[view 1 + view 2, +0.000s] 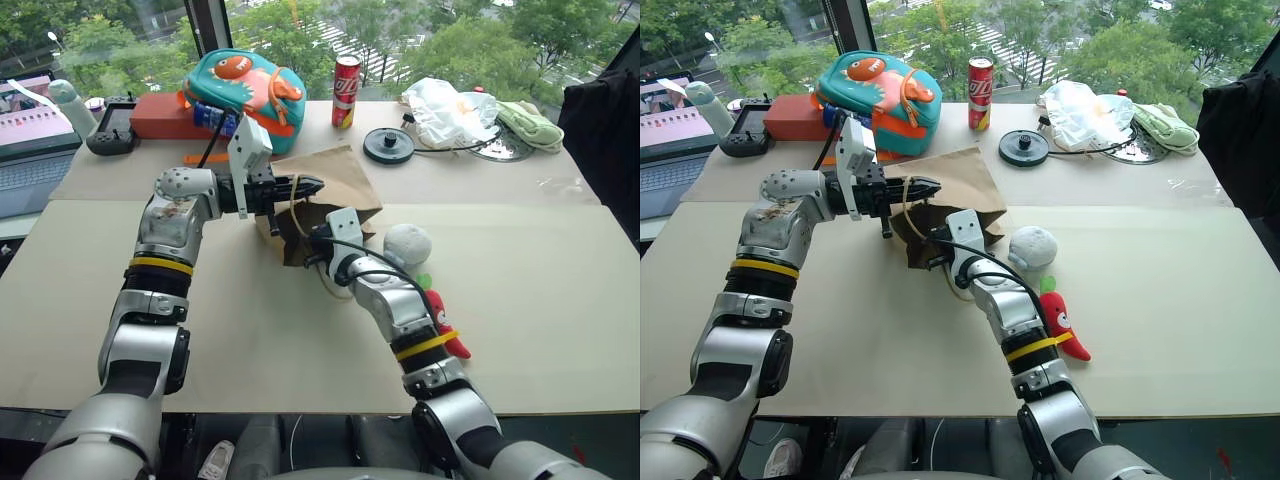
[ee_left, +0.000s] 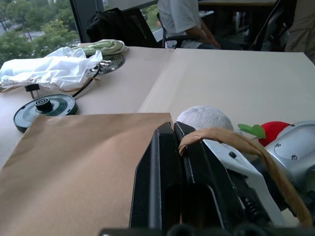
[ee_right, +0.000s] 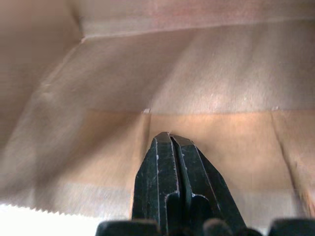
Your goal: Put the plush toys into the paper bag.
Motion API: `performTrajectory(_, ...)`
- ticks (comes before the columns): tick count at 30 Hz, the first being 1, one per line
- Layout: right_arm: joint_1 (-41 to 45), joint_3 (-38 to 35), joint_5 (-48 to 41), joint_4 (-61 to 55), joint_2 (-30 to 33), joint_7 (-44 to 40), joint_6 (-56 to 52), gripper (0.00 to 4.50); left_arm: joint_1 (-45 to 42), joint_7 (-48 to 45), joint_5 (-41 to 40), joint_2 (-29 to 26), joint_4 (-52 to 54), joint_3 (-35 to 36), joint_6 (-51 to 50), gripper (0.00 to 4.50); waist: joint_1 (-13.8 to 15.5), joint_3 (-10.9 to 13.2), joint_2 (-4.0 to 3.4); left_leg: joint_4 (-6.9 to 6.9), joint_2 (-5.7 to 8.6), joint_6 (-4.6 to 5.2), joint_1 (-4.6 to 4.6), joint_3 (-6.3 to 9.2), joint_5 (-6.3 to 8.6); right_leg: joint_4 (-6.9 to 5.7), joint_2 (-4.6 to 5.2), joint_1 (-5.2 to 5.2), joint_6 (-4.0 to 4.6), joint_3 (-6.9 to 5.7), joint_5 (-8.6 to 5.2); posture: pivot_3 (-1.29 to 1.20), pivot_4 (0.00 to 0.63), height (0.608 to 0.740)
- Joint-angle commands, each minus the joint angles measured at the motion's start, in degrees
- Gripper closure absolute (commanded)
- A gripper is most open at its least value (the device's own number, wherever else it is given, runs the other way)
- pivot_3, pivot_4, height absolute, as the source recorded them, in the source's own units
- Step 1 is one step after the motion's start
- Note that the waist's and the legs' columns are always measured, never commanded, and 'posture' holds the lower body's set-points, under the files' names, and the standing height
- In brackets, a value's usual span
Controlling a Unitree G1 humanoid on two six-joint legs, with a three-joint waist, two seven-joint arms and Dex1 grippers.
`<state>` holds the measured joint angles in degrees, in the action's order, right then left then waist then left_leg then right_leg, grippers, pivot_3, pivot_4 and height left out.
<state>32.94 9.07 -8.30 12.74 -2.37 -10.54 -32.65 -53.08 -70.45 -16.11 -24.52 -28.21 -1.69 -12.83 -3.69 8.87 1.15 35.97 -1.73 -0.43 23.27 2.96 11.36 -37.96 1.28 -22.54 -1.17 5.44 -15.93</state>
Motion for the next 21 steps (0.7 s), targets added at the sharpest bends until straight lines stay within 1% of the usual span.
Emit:
performTrajectory(1, -2.1, -2.1, -2.9, -14.2, 1.5, -1.2, -3.6, 4.49, 0.0, 0.1, -1.0, -0.5, 2.7, 0.7, 0.8, 4.5, 0.0, 0.0, 0.0, 0.0, 0.0, 0.0, 0.02, 0.0, 0.0, 0.0, 0.01, -0.03, 0.0, 0.0, 0.0, 0.0, 0.15, 0.739)
performTrajectory(4, -4.8, -2.0, -3.7, -20.9, 2.7, -1.5, -6.2, 4.49, 0.2, 0.2, -1.1, -0.4, 2.9, 0.8, 0.7, 4.5, 0.0, 0.0, 0.0, -0.01, 0.0, 0.0, 0.03, 0.01, 0.0, 0.0, 0.02, -0.04, 0.0, -0.01, 0.0, 0.0, 0.15, 0.739)
performTrajectory(7, -6.4, -1.7, -4.0, -24.7, 2.9, -1.8, -7.8, 4.49, 0.3, 0.3, -1.1, -0.3, 2.9, 0.8, 0.5, 4.5, 0.0, 0.0, 0.0, -0.02, 0.0, 0.0, 0.02, 0.0, 0.0, 0.02, 0.01, -0.04, -0.01, -0.01, -0.01, 0.0, 0.15, 0.739)
performTrajectory(9, -7.6, -4.0, -6.4, -26.8, 1.9, -1.7, -8.3, 4.49, 0.3, 0.4, -1.1, -0.2, 2.9, 0.8, 0.4, 4.5, -0.2, 0.0, 0.0, -0.02, 0.0, 0.0, 0.0, -0.01, 0.0, 0.05, 0.01, -0.04, -0.01, 0.0, -0.01, 0.0, 0.15, 0.739)
performTrajectory(12, -9.3, -5.6, -7.6, -29.0, 3.5, -2.7, -8.6, 4.49, 0.2, 0.4, -1.1, -0.2, 2.9, 0.8, 0.2, 4.5, -0.1, 0.0, 0.0, -0.02, -0.01, 0.0, -0.01, -0.02, 0.0, 0.28, 0.0, -0.04, -0.01, 0.0, -0.01, 0.0, 0.15, 0.739)
performTrajectory(17, -10.5, -5.0, -7.2, -28.3, 5.7, -3.6, -8.6, 4.49, -0.3, 0.6, -1.8, -0.2, 3.3, 1.2, -1.4, 4.5, 0.0, 0.0, 0.0, -0.01, 0.02, 0.0, 0.01, -0.02, 0.0, 0.33, 0.02, -0.01, -0.02, 0.01, -0.01, 0.0, 0.15, 0.739)
performTrajectory(21, -8.0, -5.0, -5.7, -22.8, 4.0, -1.6, -6.3, 4.49, -1.9, 2.2, -3.7, 0.7, 3.5, 2.5, -5.1, 4.5, -0.2, 0.0, 0.01, -0.02, -0.01, 0.0, -0.03, -0.03, 0.0, 0.34, 0.0, -0.02, -0.02, 0.02, -0.01, 0.0, 0.15, 0.739)
